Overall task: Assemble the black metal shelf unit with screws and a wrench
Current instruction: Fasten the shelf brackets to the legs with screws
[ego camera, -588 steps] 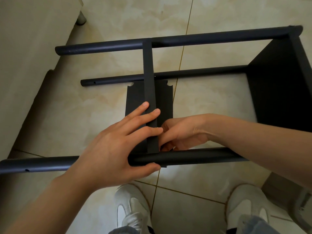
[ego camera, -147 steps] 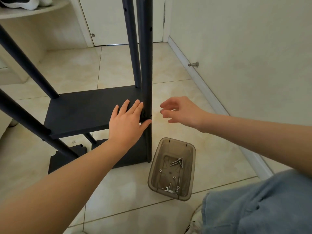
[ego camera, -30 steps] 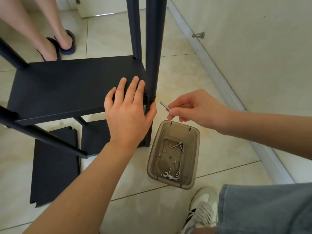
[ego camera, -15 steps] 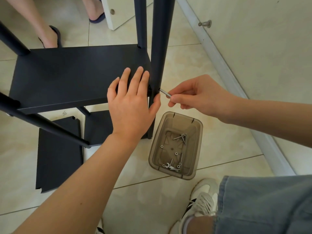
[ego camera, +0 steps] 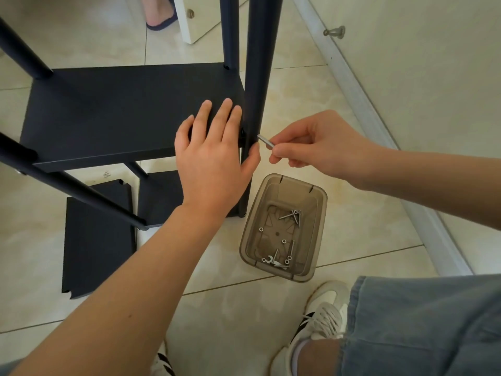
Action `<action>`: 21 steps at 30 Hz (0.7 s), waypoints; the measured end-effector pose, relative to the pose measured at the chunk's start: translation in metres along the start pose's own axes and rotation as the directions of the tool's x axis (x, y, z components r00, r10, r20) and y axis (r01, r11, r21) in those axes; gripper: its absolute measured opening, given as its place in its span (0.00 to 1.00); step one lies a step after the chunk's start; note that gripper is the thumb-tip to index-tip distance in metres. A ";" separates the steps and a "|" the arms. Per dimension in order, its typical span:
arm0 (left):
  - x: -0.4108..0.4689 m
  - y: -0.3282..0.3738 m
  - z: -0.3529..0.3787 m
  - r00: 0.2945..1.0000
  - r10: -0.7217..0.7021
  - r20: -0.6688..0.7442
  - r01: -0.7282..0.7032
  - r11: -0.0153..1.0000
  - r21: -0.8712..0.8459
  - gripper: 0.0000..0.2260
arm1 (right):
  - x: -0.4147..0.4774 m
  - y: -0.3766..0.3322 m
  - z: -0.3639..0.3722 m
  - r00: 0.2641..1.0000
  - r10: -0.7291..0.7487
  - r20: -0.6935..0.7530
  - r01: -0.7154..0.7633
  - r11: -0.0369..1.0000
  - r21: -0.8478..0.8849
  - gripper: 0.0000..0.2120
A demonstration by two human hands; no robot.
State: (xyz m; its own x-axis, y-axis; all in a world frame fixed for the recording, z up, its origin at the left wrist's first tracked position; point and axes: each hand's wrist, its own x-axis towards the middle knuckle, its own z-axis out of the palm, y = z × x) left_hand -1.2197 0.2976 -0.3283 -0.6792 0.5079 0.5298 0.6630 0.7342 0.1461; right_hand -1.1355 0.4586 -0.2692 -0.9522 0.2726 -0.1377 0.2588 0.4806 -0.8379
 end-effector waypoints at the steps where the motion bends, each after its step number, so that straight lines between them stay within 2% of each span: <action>1: 0.000 0.000 -0.001 1.000 -0.005 0.011 0.005 1.000 -0.005 0.26 | 0.001 0.000 0.000 1.000 -0.002 -0.001 0.002 1.000 -0.006 0.03; 12: 0.002 -0.003 -0.015 0.990 -0.030 0.136 0.049 0.989 -0.143 0.22 | 0.003 -0.003 0.000 0.997 -0.075 -0.013 0.072 0.985 -0.157 0.05; 16: -0.001 -0.003 -0.020 0.993 -0.056 0.101 0.079 0.968 -0.239 0.18 | 0.004 -0.008 0.000 0.992 -0.128 -0.019 0.118 0.953 -0.280 0.05; 21: -0.015 0.003 -0.025 0.998 -0.069 -0.003 0.059 0.882 -0.467 0.17 | 0.009 -0.008 0.004 0.991 -0.130 -0.025 0.121 0.965 -0.233 0.05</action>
State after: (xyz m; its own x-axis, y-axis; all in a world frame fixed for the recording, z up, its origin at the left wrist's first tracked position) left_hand -1.1995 0.2805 -0.3150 -0.7221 0.4550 0.5210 0.6917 0.4677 0.5502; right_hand -1.1468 0.4539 -0.2657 -0.9733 0.2290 -0.0141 0.1727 0.6907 -0.7022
